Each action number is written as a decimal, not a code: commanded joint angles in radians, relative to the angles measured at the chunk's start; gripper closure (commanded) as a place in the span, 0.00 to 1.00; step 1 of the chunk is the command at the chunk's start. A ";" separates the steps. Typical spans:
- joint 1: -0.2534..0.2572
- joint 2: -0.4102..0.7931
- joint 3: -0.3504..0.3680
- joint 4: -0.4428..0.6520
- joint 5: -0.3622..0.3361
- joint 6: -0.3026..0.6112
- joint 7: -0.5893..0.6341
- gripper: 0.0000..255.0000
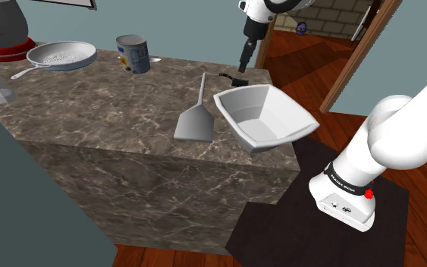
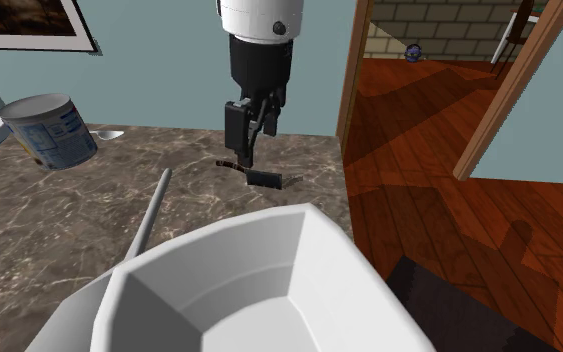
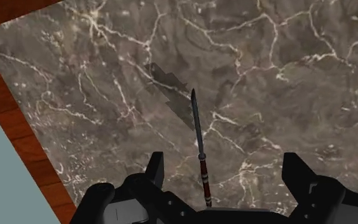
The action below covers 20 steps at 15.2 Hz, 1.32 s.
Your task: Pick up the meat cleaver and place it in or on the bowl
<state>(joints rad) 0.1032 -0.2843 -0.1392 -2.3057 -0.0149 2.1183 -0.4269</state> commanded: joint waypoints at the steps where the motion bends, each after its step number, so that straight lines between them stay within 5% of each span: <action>1: 0.012 0.063 -0.008 0.017 -0.003 0.053 -0.073 0.00; 10: 0.021 0.173 -0.016 0.001 0.007 0.183 -0.134 0.00; 18: 0.021 0.178 -0.016 -0.002 0.008 0.191 -0.135 0.00; 19: 0.021 0.178 -0.016 -0.002 0.008 0.191 -0.135 1.00; 20: 0.021 0.178 -0.016 -0.002 0.008 0.191 -0.135 1.00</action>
<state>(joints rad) 0.1238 -0.1060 -0.1551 -2.3077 -0.0066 2.3092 -0.5615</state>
